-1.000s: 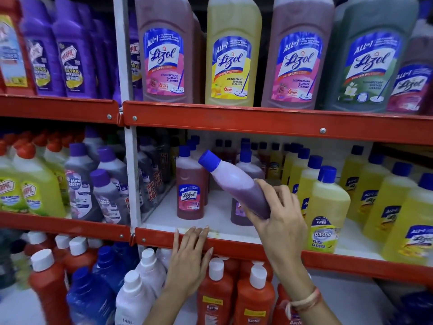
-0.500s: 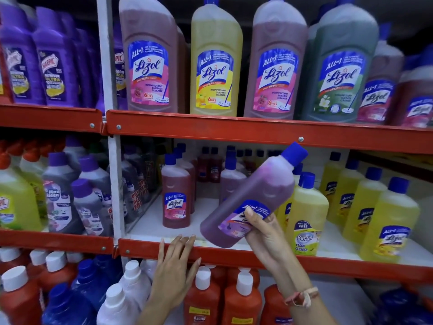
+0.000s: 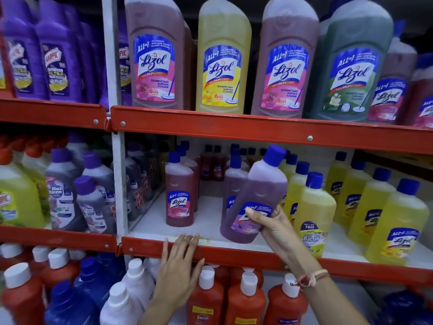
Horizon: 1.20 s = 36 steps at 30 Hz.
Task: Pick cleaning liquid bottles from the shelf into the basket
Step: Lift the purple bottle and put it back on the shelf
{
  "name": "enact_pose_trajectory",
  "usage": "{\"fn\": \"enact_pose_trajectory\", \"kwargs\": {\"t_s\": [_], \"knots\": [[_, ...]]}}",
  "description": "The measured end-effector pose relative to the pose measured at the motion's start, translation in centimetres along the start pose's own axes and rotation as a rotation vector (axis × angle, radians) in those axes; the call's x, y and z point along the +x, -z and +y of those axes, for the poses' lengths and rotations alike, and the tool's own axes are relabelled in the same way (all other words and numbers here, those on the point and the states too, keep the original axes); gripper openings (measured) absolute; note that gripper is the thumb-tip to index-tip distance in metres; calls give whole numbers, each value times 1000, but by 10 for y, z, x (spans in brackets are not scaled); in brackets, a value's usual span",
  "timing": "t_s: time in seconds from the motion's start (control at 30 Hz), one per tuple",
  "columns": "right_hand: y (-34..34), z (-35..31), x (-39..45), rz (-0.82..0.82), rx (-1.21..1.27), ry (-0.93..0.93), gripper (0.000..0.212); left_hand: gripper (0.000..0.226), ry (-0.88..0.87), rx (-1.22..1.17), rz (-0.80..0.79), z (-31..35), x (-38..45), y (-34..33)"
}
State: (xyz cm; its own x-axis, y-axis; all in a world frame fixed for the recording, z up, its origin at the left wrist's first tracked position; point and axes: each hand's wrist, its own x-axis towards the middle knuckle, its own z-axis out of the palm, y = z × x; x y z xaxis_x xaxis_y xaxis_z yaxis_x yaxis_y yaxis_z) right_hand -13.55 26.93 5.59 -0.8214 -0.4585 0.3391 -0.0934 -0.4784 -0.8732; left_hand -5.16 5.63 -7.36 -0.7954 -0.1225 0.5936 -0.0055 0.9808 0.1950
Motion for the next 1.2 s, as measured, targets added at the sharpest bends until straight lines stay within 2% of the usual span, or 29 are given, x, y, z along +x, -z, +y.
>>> {"fn": "enact_pose_trajectory", "kwargs": {"t_s": [0.1,0.2,0.33,0.87,1.03,1.2], "knots": [[6,11,8,66,-78,-46,82,56,-10,8,-2,-1,1,-1],[11,22,14,110,-133,-103,68,56,-18,5,-3,-2,0,-1],[13,34,16,125,-163,-143,61,56,-29,1,9,-3,0,-2],[3,44,16,147,-289,-200,71,58,-33,0,-4,-5,-2,-3],[4,37,6,201,-417,-120,84,58,5,-60,54,10,-2,5],[27,4,-23,250,-682,170,56,46,-49,-217,194,49,-5,14]]}}
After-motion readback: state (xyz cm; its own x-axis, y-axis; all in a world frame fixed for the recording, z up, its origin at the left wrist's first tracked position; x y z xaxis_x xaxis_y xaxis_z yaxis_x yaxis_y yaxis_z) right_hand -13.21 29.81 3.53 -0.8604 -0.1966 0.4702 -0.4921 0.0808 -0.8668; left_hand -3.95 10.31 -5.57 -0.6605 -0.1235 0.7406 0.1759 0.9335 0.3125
